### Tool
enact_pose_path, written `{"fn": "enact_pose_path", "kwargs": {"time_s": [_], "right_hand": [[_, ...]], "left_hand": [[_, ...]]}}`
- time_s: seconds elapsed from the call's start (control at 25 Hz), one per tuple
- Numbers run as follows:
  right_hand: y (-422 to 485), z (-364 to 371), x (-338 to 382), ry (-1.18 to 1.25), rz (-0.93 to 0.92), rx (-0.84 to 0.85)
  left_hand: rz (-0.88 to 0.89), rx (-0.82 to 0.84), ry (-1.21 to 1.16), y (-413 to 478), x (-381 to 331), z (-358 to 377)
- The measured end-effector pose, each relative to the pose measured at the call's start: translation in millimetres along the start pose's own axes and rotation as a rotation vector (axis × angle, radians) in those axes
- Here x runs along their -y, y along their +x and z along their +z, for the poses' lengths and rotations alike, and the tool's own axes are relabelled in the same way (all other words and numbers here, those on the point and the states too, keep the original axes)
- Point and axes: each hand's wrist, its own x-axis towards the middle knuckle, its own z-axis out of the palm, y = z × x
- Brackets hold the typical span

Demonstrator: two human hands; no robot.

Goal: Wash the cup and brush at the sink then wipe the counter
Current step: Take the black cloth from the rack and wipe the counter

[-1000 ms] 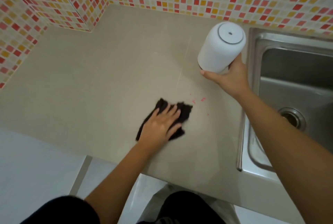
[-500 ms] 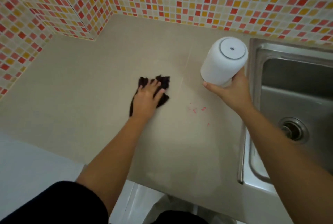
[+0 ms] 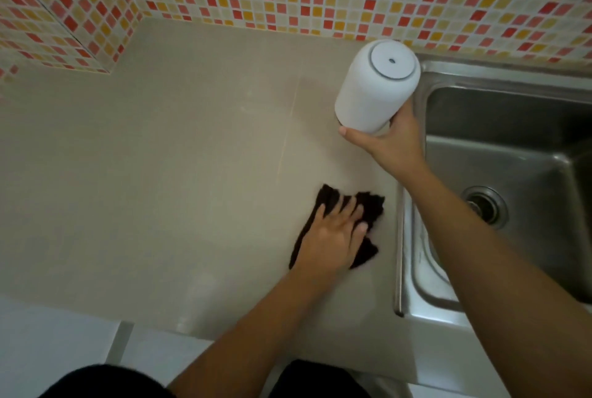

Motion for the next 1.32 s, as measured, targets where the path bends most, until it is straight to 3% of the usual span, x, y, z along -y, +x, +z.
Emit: {"fn": "enact_pose_path", "kwargs": {"time_s": [0.12, 0.24, 0.32, 0.48, 0.56, 0.68, 0.8, 0.88, 1.0, 1.08, 1.16, 1.32], "right_hand": [[2, -8, -6, -0.030, -0.011, 0.013], [0, -15, -5, -0.057, -0.011, -0.007], [0, -16, -2, -0.052, -0.026, -0.023], [-2, -11, -2, -0.023, -0.012, -0.018], [-4, -9, -4, -0.020, 0.001, -0.007], [-5, -12, -5, -0.025, -0.019, -0.019], [-7, -20, 0, -0.068, -0.042, -0.027], [-5, -25, 3, -0.086, -0.045, -0.026], [-4, -27, 0, -0.099, -0.035, 0.000], [-8, -25, -5, -0.103, -0.010, 0.009], [-12, -24, -12, -0.088, -0.001, -0.003], [-18, -14, -14, -0.059, -0.046, -0.011]], "left_hand": [[-0.012, 0.014, 0.179, -39, 25, 4], [-0.240, 0.030, 0.255, 36, 34, -1], [-0.298, 0.107, 0.280, 68, 27, 2], [-0.112, 0.118, 0.273, -38, -1, 12], [-0.113, 0.085, 0.292, -76, 7, 4], [-0.235, 0.000, 0.304, 5, 47, -8], [-0.385, 0.075, 0.245, 103, 68, -19], [-0.257, 0.091, 0.269, 99, 47, -4], [0.211, 0.201, 0.290, -16, 14, 6], [0.297, 0.228, 0.310, -70, 38, -9], [0.220, 0.152, 0.358, -46, 80, -26], [-0.195, 0.084, 0.330, 52, 75, -24]]}}
